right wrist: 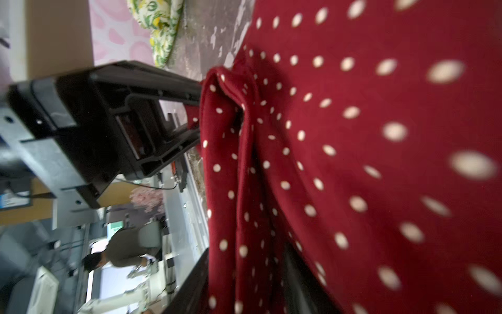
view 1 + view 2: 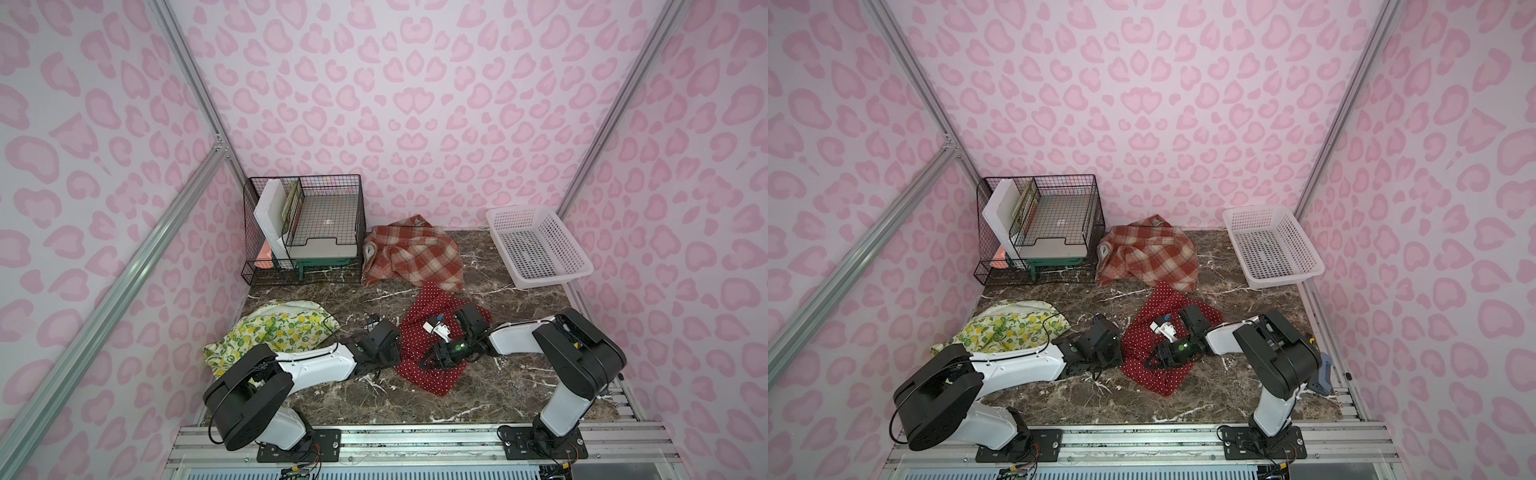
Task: Roll up the skirts
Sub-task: Roll the skirt at the center of the board.
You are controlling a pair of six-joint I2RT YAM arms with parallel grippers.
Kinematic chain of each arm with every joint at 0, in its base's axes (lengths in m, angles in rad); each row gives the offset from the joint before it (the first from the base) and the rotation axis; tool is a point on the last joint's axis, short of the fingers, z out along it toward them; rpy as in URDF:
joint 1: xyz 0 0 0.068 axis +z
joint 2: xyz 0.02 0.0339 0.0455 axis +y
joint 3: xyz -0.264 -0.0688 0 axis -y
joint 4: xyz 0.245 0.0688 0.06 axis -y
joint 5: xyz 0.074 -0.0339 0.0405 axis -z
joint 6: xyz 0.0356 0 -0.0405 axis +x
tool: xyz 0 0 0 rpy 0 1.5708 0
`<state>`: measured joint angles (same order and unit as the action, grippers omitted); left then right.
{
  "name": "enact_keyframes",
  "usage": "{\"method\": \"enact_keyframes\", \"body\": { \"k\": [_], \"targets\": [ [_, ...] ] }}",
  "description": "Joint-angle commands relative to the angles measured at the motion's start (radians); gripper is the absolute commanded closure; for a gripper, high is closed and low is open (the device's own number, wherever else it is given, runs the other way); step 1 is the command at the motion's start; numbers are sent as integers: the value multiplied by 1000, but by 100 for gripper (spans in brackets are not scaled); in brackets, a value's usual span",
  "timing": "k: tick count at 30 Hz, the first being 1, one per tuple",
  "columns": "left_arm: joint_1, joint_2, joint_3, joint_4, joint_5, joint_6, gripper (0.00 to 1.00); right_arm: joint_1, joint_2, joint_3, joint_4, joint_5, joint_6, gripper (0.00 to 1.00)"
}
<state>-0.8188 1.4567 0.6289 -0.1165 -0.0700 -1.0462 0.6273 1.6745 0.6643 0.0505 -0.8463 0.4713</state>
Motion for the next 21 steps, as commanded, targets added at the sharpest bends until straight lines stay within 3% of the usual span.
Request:
{"method": "enact_keyframes", "body": {
  "k": [1, 3, 7, 10, 13, 14, 17, 21],
  "targets": [
    [2, -9, 19, -163, -47, -1, 100, 26, -124, 47, -260, 360, -43, 46],
    [1, -9, 28, -182, -42, -2, 100, 49, -207, 79, -388, 521, -52, 40],
    [-1, -10, 37, -206, -41, 0, 100, 120, -340, 113, -510, 697, -43, 37],
    [-1, -13, 41, -219, -37, 1, 100, 250, -399, 158, -537, 751, -40, 58],
    [0, -12, 43, -223, -34, 8, 100, 393, -413, 158, -442, 727, -26, 95],
    [0, -11, 43, -225, -34, 9, 100, 435, -398, 153, -402, 714, -22, 100],
    [0, -10, 37, -218, -28, 4, 100, 498, -343, 140, -300, 688, -15, 100],
    [0, -25, 22, -213, -28, -5, 100, 500, -271, 134, -261, 719, -39, 100]
  ]
}}
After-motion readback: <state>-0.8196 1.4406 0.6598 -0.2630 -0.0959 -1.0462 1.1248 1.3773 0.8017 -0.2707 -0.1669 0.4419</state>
